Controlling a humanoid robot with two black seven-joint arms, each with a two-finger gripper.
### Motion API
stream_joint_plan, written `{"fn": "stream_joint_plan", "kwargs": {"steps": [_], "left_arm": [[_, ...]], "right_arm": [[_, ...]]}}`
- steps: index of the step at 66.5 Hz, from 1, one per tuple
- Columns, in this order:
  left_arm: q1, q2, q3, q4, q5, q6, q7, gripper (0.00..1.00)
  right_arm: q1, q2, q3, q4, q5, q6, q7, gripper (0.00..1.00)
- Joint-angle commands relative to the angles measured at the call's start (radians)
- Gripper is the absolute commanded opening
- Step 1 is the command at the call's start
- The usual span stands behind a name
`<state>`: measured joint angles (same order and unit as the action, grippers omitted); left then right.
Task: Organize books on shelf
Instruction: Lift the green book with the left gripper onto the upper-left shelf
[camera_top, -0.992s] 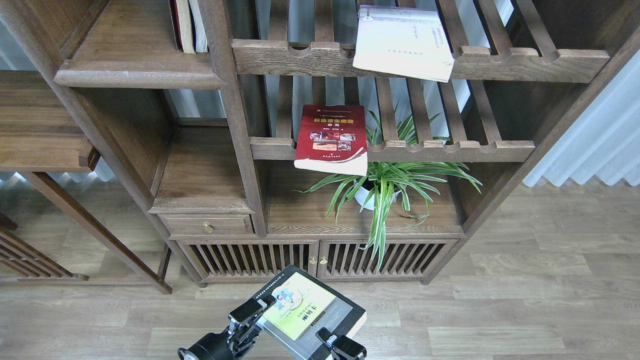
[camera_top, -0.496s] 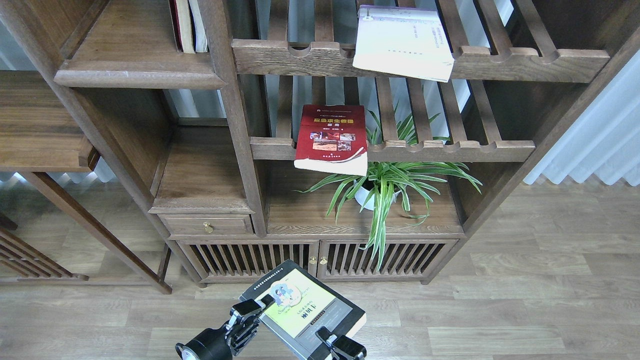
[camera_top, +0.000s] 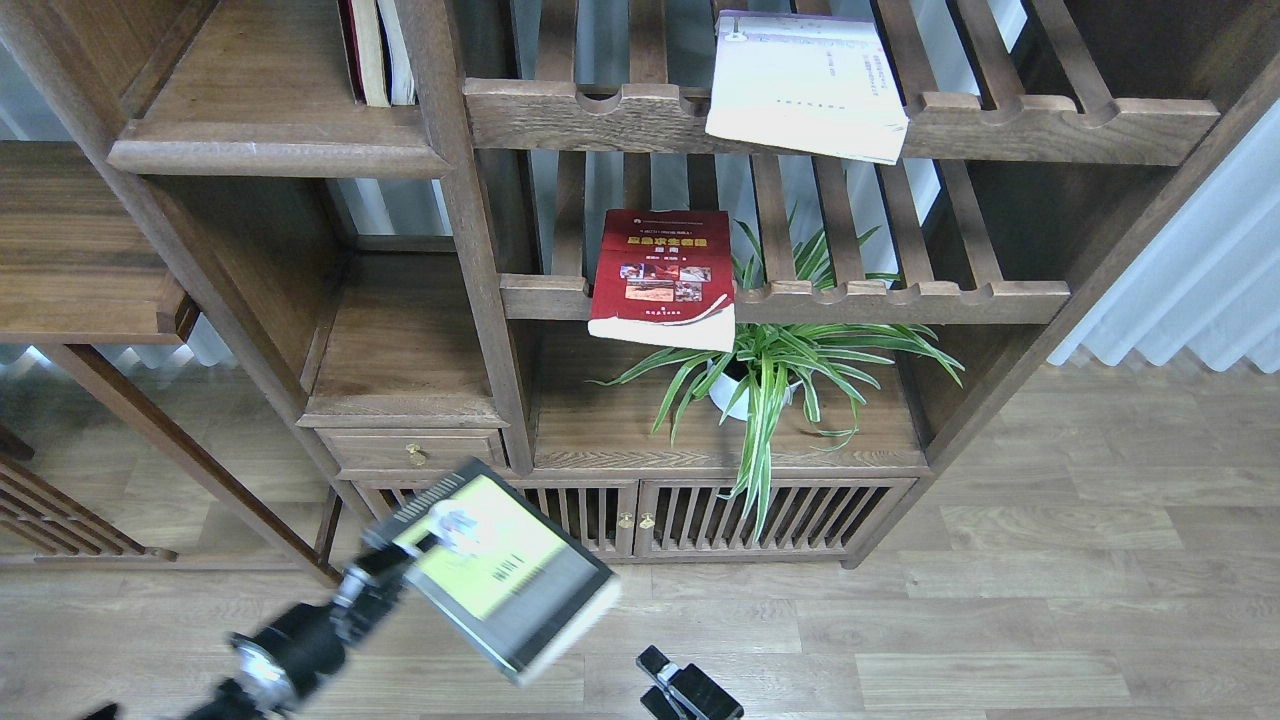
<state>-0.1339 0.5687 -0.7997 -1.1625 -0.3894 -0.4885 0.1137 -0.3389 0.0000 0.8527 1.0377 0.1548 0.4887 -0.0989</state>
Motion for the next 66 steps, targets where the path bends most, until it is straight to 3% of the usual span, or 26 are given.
{"fn": "stream_joint_plan", "kwargs": {"steps": [1, 18, 19, 32, 38, 43, 46, 66], "left_arm": [[-0.010, 0.157, -0.101, -0.088, 0.017, 0.000, 0.001, 0.05], [-0.262, 0.342, -0.197, -0.089, 0.029, 0.000, 0.009, 0.05], [-0.341, 0.380, -0.197, -0.088, 0.030, 0.000, 0.014, 0.05], [-0.571, 0.487, -0.179, -0.063, 0.032, 0.000, 0.023, 0.05], [-0.668, 0.490, -0.165, -0.046, 0.037, 0.000, 0.070, 0.05], [-0.763, 0.479, -0.148, -0.003, 0.084, 0.000, 0.171, 0.05], [-0.797, 0.471, -0.145, 0.017, 0.125, 0.000, 0.202, 0.05], [-0.849, 0.290, -0.294, 0.179, 0.501, 0.000, 0.219, 0.05]], "right_arm": [[0.000, 0.000, -0.001, -0.008, -0.001, 0.000, -0.002, 0.99], [0.000, 0.000, -0.006, -0.019, -0.003, 0.000, -0.005, 0.99], [0.000, 0.000, -0.004, -0.019, -0.003, 0.000, -0.005, 0.99], [0.001, 0.000, -0.004, -0.036, -0.003, 0.000, -0.005, 0.99], [0.001, 0.000, -0.006, -0.038, -0.003, 0.000, -0.007, 0.99], [0.003, 0.000, -0.006, -0.038, -0.003, 0.000, -0.007, 0.99], [0.004, 0.000, -0.006, -0.038, -0.003, 0.000, -0.005, 0.99], [0.008, 0.000, -0.004, -0.038, 0.000, 0.000, -0.005, 0.99]]}}
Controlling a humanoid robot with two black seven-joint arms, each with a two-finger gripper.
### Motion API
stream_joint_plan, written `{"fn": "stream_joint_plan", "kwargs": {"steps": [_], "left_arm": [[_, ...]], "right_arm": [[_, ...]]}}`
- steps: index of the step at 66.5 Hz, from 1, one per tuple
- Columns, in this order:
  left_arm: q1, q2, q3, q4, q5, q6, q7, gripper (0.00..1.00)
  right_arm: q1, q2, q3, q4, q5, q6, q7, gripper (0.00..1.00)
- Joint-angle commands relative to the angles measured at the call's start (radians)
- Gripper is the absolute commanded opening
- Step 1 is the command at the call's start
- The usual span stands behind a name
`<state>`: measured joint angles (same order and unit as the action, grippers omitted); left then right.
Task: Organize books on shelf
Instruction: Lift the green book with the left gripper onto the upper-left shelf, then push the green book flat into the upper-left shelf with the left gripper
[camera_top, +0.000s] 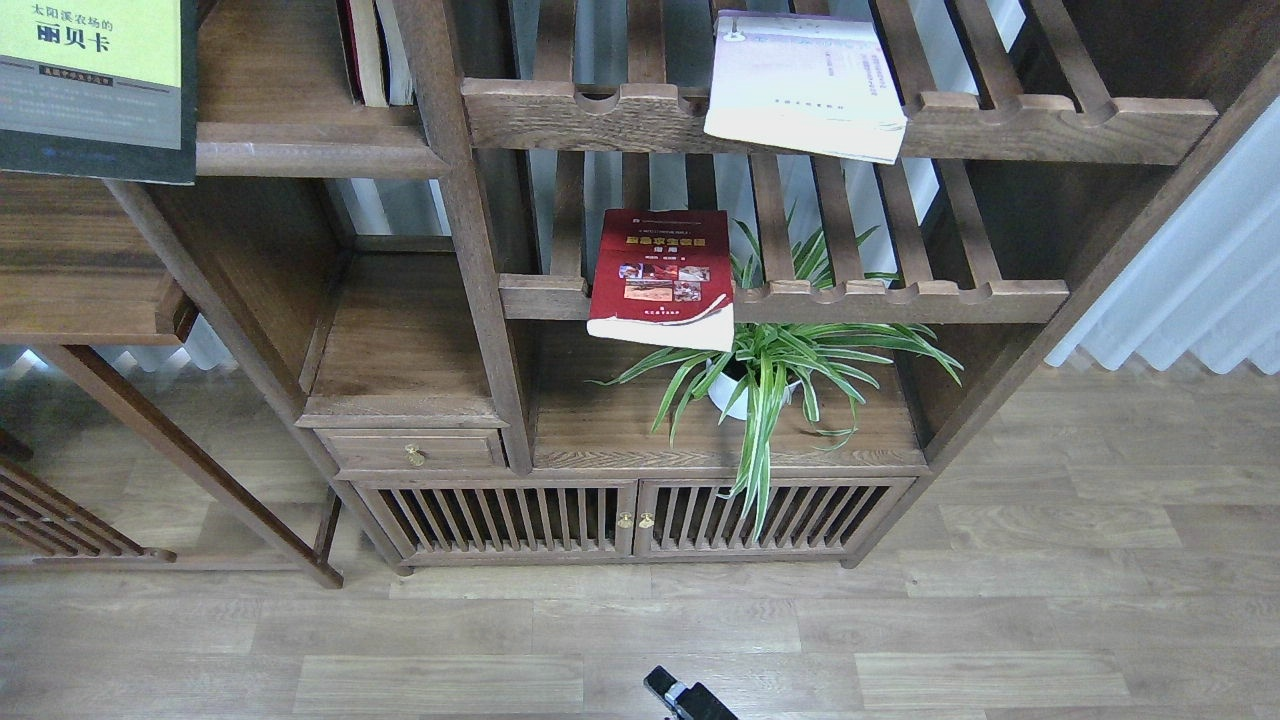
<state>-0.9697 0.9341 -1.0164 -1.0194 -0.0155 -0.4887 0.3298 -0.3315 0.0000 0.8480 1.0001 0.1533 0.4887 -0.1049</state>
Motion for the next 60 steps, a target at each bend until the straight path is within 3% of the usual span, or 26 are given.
{"fn": "stream_joint_plan", "kwargs": {"steps": [1, 32, 43, 47, 48, 52, 60], "left_arm": [[-0.033, -0.099, -0.102, 0.036, 0.181, 0.000, 0.003, 0.05], [-0.205, -0.279, -0.128, 0.062, 0.379, 0.000, -0.006, 0.05], [-0.213, -0.310, -0.180, 0.076, 0.442, 0.000, -0.012, 0.05], [-0.213, -0.310, -0.182, 0.085, 0.443, 0.000, -0.038, 0.05], [-0.214, -0.308, -0.182, 0.091, 0.443, 0.000, -0.076, 0.05], [-0.214, -0.310, -0.180, 0.091, 0.443, 0.000, -0.112, 0.05], [-0.214, -0.311, -0.177, 0.093, 0.443, 0.000, -0.130, 0.05]], "right_arm": [[0.000, 0.000, 0.000, 0.002, 0.002, 0.000, 0.001, 0.99], [0.002, 0.000, 0.000, 0.005, 0.002, 0.000, 0.001, 0.99], [0.011, 0.000, 0.008, 0.018, 0.003, 0.000, 0.005, 0.99], [0.038, 0.000, 0.014, 0.025, 0.005, 0.000, 0.013, 0.99], [0.064, 0.000, 0.019, 0.023, 0.012, 0.000, 0.016, 0.99], [0.097, 0.000, 0.028, 0.022, 0.029, 0.000, 0.019, 0.99], [0.143, 0.000, 0.028, 0.020, 0.051, 0.000, 0.030, 0.99]]}}
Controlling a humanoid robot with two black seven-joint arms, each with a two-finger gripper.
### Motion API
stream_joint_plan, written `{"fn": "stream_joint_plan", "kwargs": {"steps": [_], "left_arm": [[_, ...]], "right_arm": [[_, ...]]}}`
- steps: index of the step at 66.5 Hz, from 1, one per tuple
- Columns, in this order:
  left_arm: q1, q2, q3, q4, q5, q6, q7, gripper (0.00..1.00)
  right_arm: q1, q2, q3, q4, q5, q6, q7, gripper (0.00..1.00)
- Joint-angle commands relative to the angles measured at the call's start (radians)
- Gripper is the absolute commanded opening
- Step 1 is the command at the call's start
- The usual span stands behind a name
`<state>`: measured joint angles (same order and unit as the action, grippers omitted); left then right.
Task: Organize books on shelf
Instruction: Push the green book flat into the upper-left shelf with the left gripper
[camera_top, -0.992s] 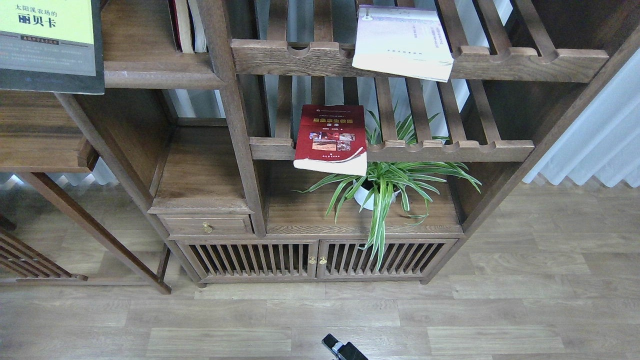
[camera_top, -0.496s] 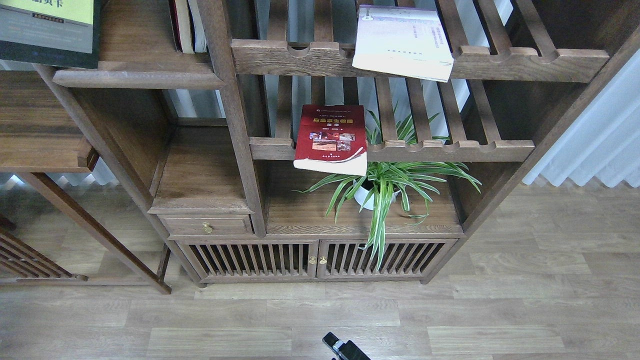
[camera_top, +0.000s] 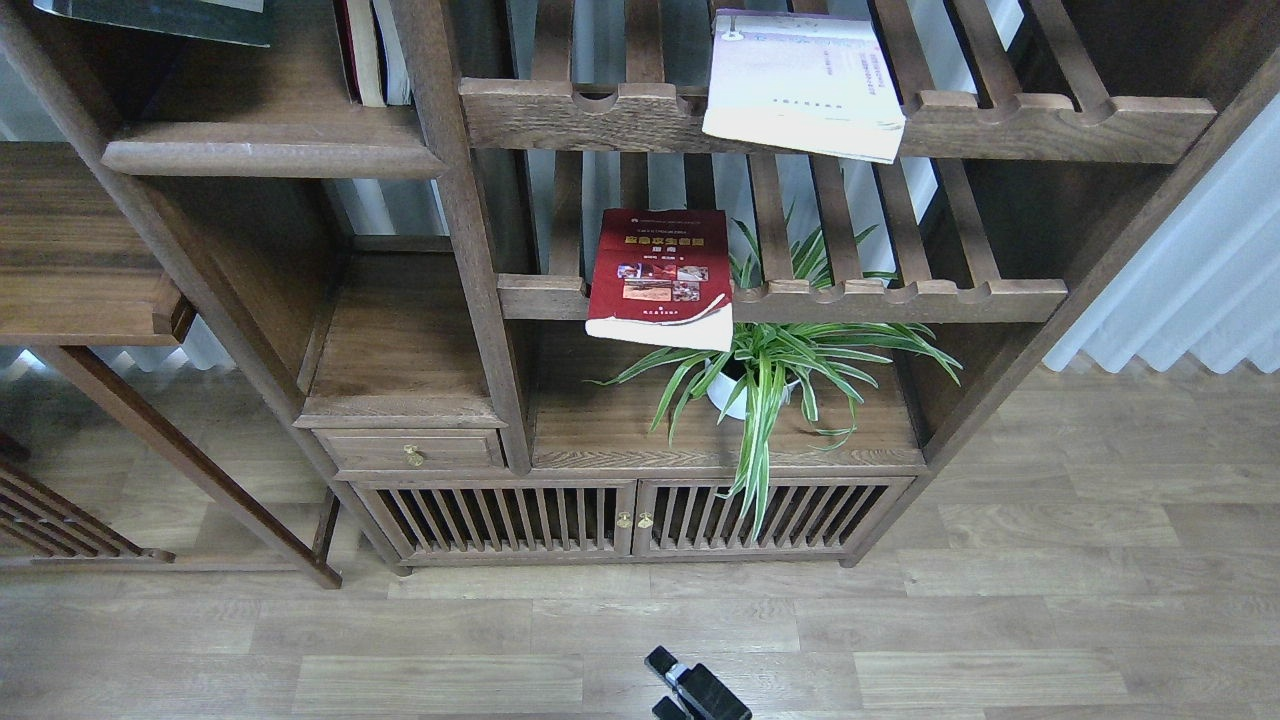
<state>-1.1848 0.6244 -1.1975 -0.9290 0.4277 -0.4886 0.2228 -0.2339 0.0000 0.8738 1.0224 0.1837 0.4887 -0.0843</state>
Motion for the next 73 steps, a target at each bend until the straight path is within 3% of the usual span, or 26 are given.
{"fn": "stream_joint_plan", "kwargs": {"steps": [1, 17, 25, 36, 37, 42, 53, 63, 73], "left_arm": [[0.001, -0.002, 0.004, 0.003, -0.001, 0.000, -0.025, 0.05], [-0.001, 0.015, 0.002, -0.025, 0.002, 0.000, -0.005, 0.04], [-0.002, 0.017, 0.009, -0.039, 0.000, 0.010, 0.053, 0.04], [-0.004, 0.008, 0.018, -0.057, 0.000, 0.088, 0.132, 0.04], [-0.004, 0.008, 0.019, -0.068, 0.000, 0.125, 0.170, 0.03], [-0.013, 0.005, 0.019, -0.073, 0.000, 0.168, 0.199, 0.03], [-0.022, -0.006, 0.021, -0.077, -0.001, 0.245, 0.211, 0.02], [-0.025, -0.005, 0.021, -0.077, 0.000, 0.251, 0.216, 0.02], [-0.027, -0.008, 0.024, -0.079, -0.001, 0.252, 0.248, 0.02]], "right_arm": [[0.048, 0.000, 0.002, -0.002, 0.023, 0.000, 0.011, 0.99], [0.103, 0.000, 0.004, 0.002, 0.060, 0.000, 0.014, 0.99], [0.119, 0.000, 0.004, 0.004, 0.068, 0.000, 0.014, 0.99], [0.128, 0.000, 0.005, 0.004, 0.086, 0.000, 0.014, 0.99], [0.128, 0.000, 0.005, 0.004, 0.089, 0.000, 0.014, 0.99], [0.128, 0.000, 0.005, 0.005, 0.095, 0.000, 0.014, 0.99], [0.128, -0.015, 0.005, 0.010, 0.129, 0.000, 0.014, 0.99], [0.128, -0.044, 0.005, 0.018, 0.148, 0.000, 0.012, 0.99], [0.128, -0.064, 0.005, 0.021, 0.157, 0.000, 0.012, 0.99]]}}
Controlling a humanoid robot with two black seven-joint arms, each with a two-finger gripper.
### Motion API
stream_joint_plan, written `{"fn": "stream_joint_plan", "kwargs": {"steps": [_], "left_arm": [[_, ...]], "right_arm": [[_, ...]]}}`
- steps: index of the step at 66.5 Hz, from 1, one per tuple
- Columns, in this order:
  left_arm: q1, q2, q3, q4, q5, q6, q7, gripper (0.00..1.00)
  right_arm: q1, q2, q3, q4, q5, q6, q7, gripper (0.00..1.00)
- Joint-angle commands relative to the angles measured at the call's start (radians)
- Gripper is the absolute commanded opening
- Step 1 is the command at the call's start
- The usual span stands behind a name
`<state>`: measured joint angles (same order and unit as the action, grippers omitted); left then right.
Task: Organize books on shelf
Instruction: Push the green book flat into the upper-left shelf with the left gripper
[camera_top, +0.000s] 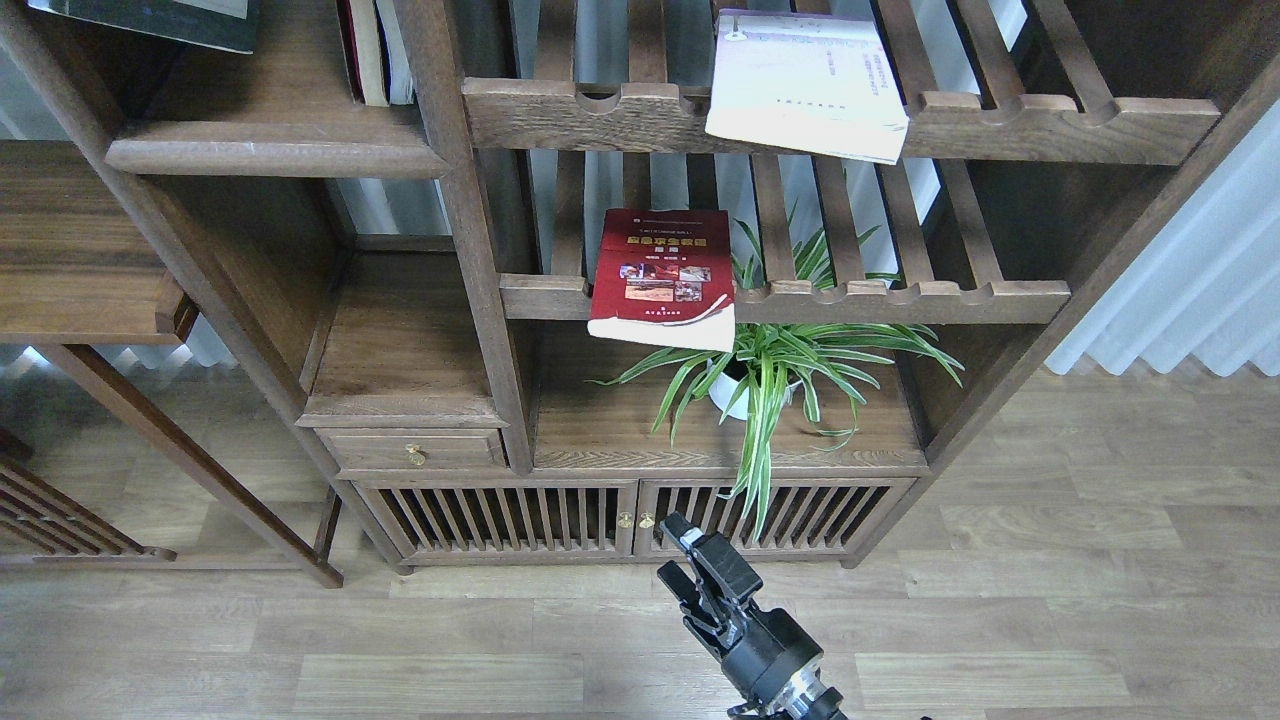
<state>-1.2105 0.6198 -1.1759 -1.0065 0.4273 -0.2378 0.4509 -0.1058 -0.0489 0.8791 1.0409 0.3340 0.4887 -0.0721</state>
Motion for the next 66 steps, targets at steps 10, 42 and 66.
{"fn": "stream_joint_plan", "kwargs": {"steps": [10, 42, 66], "left_arm": [[-0.004, -0.005, 0.002, -0.001, 0.002, 0.002, 0.023, 0.03], [-0.011, -0.009, 0.070, 0.023, 0.327, 0.038, -0.385, 0.03], [-0.004, -0.064, 0.288, 0.095, 0.398, 0.245, -0.882, 0.03]], "right_arm": [[0.000, -0.034, 0.001, 0.008, 0.019, 0.000, 0.000, 0.99], [0.014, -0.035, 0.000, 0.013, 0.028, 0.000, 0.000, 0.99], [0.038, -0.029, 0.000, 0.013, 0.040, 0.000, 0.000, 0.99]]}}
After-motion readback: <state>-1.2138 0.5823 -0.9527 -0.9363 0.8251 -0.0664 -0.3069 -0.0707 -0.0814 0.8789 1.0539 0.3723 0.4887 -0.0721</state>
